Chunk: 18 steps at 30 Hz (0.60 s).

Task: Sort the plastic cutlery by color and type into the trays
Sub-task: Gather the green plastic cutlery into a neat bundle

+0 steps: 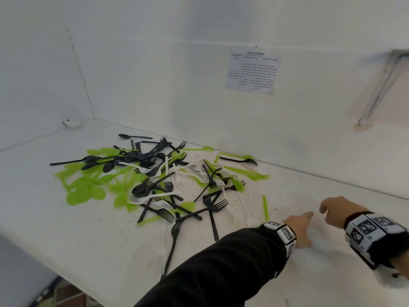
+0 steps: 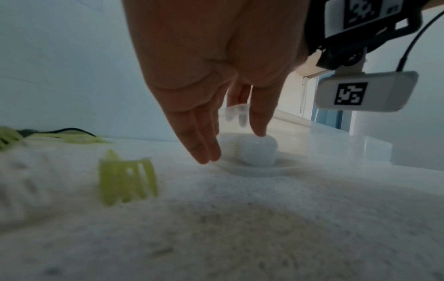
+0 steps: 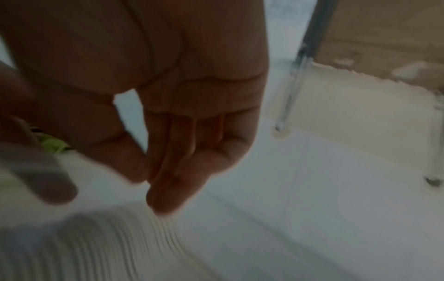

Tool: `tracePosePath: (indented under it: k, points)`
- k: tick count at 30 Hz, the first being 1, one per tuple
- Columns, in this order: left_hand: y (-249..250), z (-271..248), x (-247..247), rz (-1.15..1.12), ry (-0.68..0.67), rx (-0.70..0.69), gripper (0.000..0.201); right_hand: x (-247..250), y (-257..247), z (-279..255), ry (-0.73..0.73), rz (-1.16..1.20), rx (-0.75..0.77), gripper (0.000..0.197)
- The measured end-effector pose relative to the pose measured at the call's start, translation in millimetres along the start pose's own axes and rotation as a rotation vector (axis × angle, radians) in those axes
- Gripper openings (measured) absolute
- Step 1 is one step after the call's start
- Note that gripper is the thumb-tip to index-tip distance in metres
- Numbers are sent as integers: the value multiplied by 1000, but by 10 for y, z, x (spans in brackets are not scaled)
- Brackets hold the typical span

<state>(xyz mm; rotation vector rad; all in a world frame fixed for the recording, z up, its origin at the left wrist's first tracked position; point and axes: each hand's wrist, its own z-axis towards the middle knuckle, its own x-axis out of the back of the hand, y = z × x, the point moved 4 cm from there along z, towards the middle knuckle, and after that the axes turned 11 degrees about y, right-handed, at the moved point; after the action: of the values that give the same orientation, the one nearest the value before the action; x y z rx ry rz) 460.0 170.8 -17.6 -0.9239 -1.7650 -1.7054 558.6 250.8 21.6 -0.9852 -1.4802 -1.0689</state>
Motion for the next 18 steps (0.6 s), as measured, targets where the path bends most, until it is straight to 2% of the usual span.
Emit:
tracePosePath:
  k: [3,6,8,11,15,18]
  points:
    - [-160,-121,275,45,56,-39,55,287,-464,-51,223,173,37,19]
    - [-546,-316,790,105,178,39,39,405,-1161,-65,259,442,133,10]
    - [-897,-489,1176,196,247,123,34,376,-1711,-89,205,554,221,12]
    - [-1487,-809,1688,272,320,256,30,243,-2526,-120,93,590,337,23]
    - [-2305,-1251,2221,243,459,425,34,37,-3200,-76,-56,393,458,36]
    - [-2764,-1491,2501,305,465,480,39,-57,-3375,-34,-174,171,523,41]
